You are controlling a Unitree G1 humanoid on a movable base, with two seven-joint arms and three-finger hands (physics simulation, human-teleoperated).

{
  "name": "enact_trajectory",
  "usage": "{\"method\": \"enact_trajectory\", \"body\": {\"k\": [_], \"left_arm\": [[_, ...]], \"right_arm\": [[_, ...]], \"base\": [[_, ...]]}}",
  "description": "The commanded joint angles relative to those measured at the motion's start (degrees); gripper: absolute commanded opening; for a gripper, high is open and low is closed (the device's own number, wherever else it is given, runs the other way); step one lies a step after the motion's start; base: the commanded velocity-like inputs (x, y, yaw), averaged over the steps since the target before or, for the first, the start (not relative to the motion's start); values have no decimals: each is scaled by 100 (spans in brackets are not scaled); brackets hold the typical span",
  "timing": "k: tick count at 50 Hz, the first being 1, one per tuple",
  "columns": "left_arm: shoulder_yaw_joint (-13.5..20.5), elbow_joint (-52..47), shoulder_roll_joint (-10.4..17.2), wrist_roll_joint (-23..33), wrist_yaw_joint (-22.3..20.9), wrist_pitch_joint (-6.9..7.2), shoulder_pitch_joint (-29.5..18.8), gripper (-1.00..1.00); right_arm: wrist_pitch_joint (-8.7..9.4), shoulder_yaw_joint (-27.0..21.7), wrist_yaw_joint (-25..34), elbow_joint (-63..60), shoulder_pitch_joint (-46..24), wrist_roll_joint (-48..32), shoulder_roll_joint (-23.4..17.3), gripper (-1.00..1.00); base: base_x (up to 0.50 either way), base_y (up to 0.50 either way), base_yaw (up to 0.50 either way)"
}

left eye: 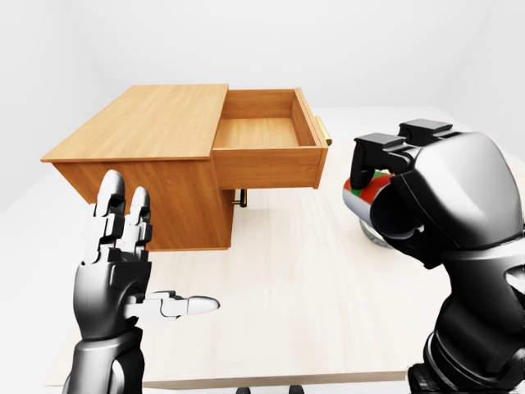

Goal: Put the ketchup in the top drawer of the cabinet.

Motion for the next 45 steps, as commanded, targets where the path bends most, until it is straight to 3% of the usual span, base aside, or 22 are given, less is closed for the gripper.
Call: {"method": "enact_trajectory", "body": {"k": [1,7,26,45], "left_arm": [[-30,27,-4,26,-3,0,16,100],[26,-31,4,-27,0,0,-4,100],[54,97,49,-14,57,0,-143,100],[-24,117,44,28,52,0,-90,100]], "right_arm": [[0,363,0,1011,-1583,-72,-893,-100],[0,626,0,1902,-2840,600,-1509,-100],[0,374,0,5670,-5603,247,-618,-100],[0,332,0,9966,-7751,1399,-505,-100]], "base": [[0,0,0],[0,0,0],[0,0,0],[0,0,0]]}}
